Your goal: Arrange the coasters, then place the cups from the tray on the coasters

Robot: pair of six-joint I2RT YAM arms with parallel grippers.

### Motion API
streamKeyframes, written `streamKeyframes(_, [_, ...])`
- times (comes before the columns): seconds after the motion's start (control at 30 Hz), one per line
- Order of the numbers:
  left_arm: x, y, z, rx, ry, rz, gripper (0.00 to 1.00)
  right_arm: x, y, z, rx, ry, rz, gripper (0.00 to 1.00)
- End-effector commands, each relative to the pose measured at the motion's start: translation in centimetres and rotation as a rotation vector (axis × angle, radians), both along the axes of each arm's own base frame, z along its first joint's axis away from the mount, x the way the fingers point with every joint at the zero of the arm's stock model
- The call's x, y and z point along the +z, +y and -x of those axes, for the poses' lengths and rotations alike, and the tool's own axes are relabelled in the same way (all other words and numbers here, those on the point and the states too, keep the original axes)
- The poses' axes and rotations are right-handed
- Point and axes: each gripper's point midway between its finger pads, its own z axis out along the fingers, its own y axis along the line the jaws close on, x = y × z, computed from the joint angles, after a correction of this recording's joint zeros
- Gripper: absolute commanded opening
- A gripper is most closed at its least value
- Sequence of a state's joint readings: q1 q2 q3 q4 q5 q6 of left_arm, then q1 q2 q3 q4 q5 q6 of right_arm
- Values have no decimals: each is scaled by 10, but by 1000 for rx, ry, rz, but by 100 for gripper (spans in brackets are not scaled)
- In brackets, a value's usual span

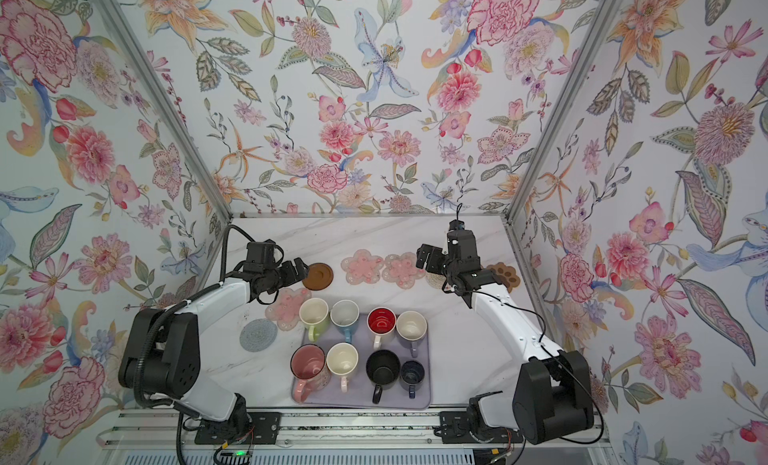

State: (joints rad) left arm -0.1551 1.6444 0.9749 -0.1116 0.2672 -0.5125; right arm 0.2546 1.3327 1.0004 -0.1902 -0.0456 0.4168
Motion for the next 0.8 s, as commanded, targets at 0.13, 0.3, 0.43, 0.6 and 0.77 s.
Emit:
streamKeyframes(0.13, [-22, -14, -20, -51, 47, 3, 99, -9, -12, 12, -32, 27, -10, 99])
streamKeyframes(0.3, [-31, -19, -28, -45, 62, 4, 99, -9, -18, 14, -41, 28, -16, 99])
streamKeyframes(0.43, [-37, -24, -32, -49, 73, 4, 99, -8, -22, 16, -49, 25, -20, 99])
streamKeyframes(0.6, [-45, -30, -34, -55, 90, 9, 99, -9, -25, 16, -53, 27, -23, 99])
streamKeyframes(0.77, [-50, -33, -36, -58, 102, 15, 99, -10, -26, 16, -56, 29, -26, 99])
